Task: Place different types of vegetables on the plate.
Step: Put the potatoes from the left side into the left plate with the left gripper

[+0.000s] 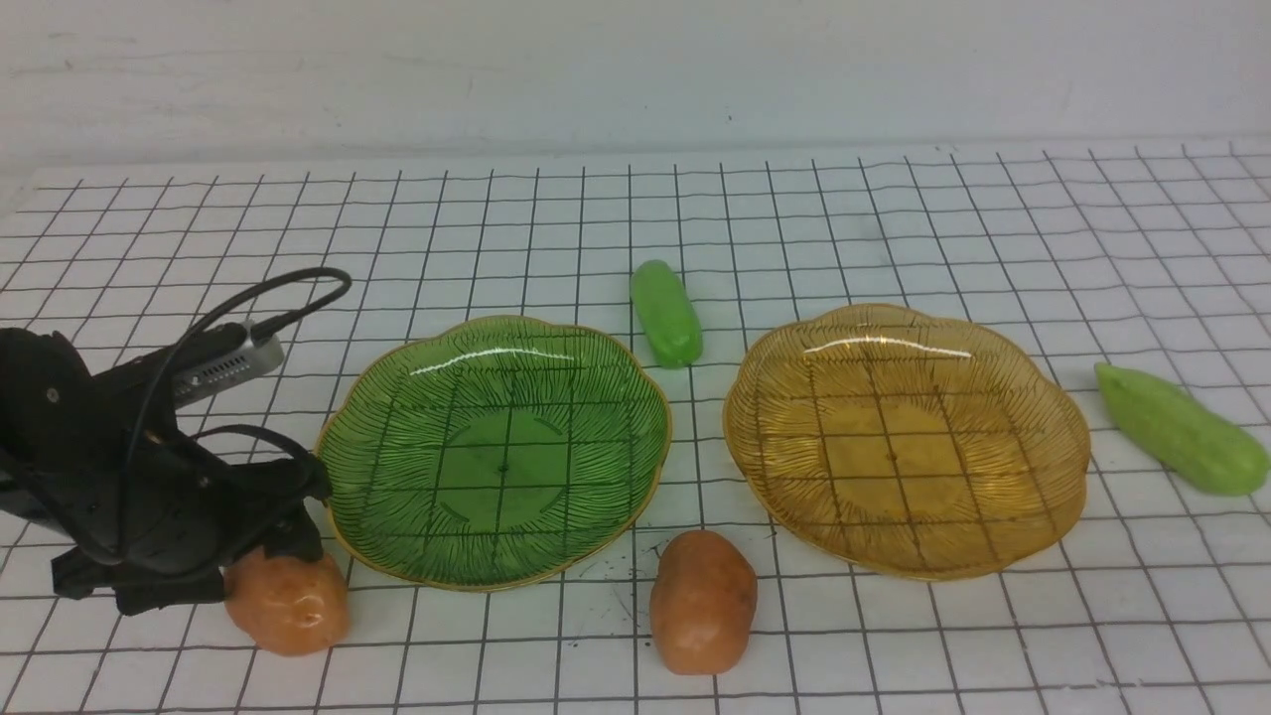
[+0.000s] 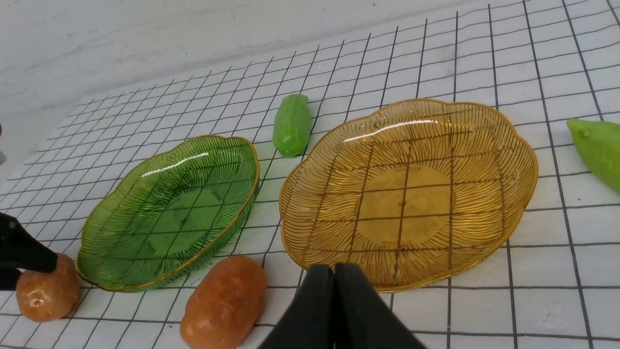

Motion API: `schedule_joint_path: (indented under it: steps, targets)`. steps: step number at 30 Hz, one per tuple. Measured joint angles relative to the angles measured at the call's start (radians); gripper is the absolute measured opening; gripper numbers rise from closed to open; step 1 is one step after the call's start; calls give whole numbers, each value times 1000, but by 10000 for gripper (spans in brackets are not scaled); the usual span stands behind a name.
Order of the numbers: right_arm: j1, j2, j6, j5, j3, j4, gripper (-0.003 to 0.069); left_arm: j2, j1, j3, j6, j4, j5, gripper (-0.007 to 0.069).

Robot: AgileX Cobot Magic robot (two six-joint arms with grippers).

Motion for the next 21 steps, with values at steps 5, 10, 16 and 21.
schedule_joint_path:
  steps: [5,10,16,21]
  targets:
    - [0,1,3,-18,0,27,-14,6,0,-7,0,21,6,373]
    - [0,21,1,-3,-24,87,-14,-4,0,-9,0,72,45,373]
    - [0,78,-3,14,-53,101,-14,-167,-13,-4,47,95,106,373]
    - [0,101,-6,28,-53,103,-14,-242,-77,-43,213,-17,92,373]
